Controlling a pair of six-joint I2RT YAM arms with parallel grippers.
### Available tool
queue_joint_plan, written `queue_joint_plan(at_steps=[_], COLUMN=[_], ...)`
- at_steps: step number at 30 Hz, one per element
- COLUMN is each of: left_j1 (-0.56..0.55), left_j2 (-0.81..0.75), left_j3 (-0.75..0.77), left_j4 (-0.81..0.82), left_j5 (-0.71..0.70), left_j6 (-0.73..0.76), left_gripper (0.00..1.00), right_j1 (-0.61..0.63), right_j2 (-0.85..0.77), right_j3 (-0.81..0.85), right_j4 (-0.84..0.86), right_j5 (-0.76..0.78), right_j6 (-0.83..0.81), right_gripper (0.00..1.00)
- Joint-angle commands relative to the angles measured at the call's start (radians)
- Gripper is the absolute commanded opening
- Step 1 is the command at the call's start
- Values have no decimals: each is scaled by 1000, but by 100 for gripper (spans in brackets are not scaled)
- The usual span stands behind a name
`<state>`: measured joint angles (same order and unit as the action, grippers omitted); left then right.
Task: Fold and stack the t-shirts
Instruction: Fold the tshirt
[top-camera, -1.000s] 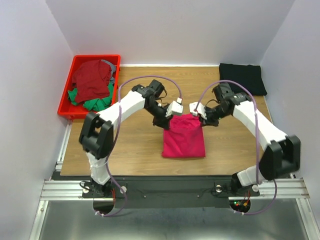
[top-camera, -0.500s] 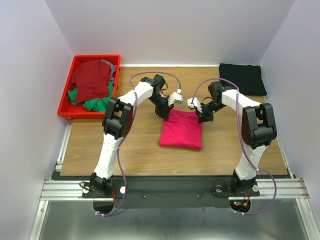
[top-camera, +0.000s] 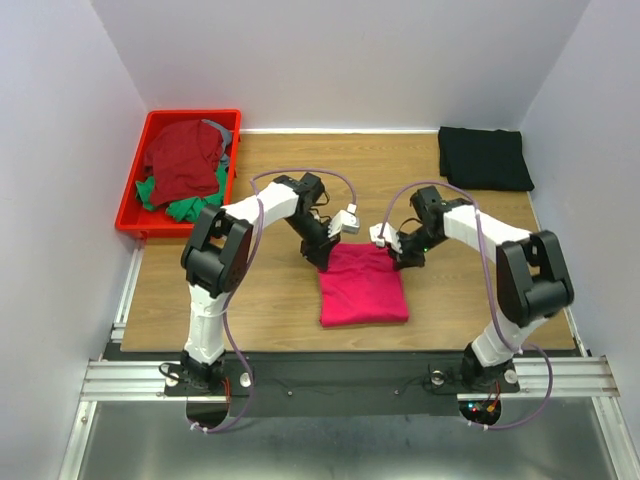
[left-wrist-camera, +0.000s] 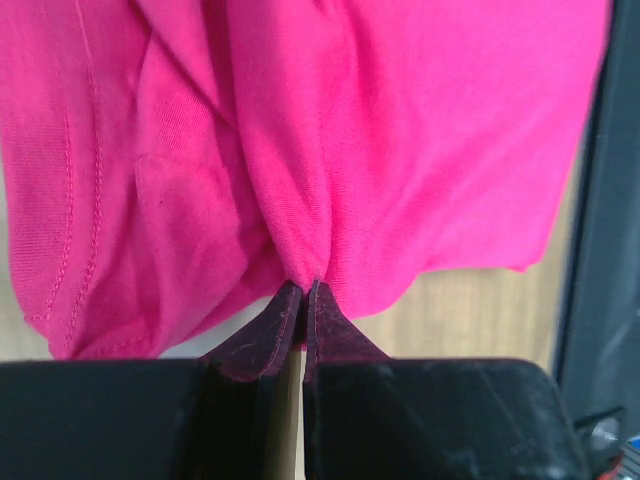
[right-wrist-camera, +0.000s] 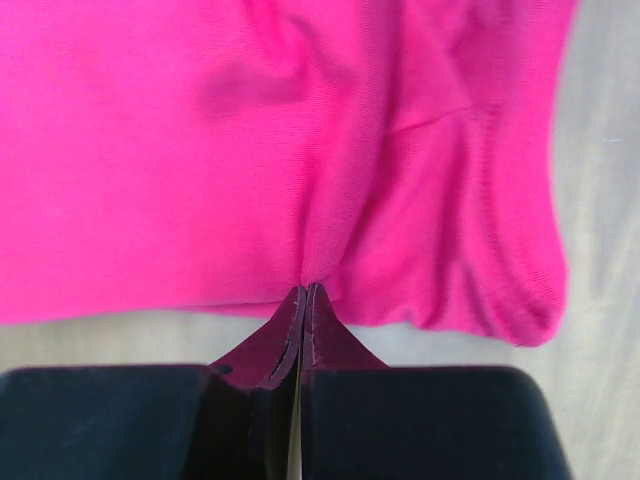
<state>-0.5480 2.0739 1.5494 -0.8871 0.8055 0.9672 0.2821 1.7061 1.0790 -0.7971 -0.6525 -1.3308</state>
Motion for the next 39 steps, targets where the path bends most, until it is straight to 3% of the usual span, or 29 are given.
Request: queue_joint_plan(at_steps=[1,3,5,7,11,14,23,31,39], left_j1=[-12,-10,-10,-12,-13,-27,-136,-216,-242], left_j2=[-119,-118,-123,-144,-193,-205,-207,-189,-161], left_j3=[-49,-49,-48,-38,-28,3,-11,-80,-115], left_j4=[65,66,86,105,129,135,287,408,482], left_j5=[44,38,28,15,9,3,-46,-129,-198], left_j6=[-62,-70,-81,-85,-90,-93,-185,-262,-298], left_gripper=[0,5,20,28,50,60,59,52,49], right_j1=[17,17,17,8,-32,-35,-26,8,26], right_j2=[-131,-164,-171,-148,-105,-38,276,355,403], right_j3=[-73,-87,-71,-2,177,300,562,541,466], right_j4=[-4,-5,-5,-7,-28,-33,-54,-45,-8], right_j5=[8,37,107,154,99,26,-157,-190,-124], right_j6=[48,102,178,244,414,502,858,935,923], right_gripper=[1,1,22,41,63,65,57,57,55])
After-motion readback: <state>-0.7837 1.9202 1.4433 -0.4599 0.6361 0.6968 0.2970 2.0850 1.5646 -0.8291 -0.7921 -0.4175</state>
